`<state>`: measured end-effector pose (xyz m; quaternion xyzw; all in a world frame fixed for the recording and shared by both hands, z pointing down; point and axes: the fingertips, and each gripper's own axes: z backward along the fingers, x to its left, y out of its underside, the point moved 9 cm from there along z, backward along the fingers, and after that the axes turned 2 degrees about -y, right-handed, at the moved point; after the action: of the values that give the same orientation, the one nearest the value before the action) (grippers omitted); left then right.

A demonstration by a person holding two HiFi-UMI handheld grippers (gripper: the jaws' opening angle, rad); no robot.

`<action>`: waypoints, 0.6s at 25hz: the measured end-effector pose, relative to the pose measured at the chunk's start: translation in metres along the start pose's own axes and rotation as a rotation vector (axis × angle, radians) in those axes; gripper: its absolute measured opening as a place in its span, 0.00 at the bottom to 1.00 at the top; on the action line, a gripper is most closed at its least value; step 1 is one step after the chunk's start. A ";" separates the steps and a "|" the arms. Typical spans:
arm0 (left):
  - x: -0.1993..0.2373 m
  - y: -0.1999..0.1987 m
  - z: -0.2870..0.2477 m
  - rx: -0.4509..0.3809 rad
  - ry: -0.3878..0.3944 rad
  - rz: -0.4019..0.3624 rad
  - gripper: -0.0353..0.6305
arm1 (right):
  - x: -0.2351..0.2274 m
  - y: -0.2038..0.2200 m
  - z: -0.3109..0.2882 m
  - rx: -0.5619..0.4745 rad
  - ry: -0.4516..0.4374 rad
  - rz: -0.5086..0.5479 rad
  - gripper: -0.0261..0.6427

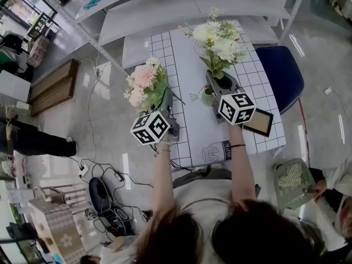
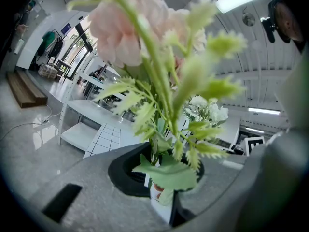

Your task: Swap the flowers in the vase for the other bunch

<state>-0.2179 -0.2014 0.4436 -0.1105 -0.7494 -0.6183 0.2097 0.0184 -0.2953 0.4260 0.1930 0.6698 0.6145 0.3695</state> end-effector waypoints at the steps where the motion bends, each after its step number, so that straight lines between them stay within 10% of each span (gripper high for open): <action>1: 0.000 0.000 0.000 0.000 0.000 0.000 0.14 | 0.000 0.002 0.000 0.005 0.001 0.002 0.12; 15: -0.003 0.000 0.002 0.005 0.007 0.000 0.14 | 0.003 0.024 0.003 0.068 0.007 0.033 0.12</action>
<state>-0.2159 -0.1993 0.4420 -0.1079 -0.7501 -0.6169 0.2123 0.0141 -0.2871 0.4489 0.2143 0.6885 0.5979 0.3501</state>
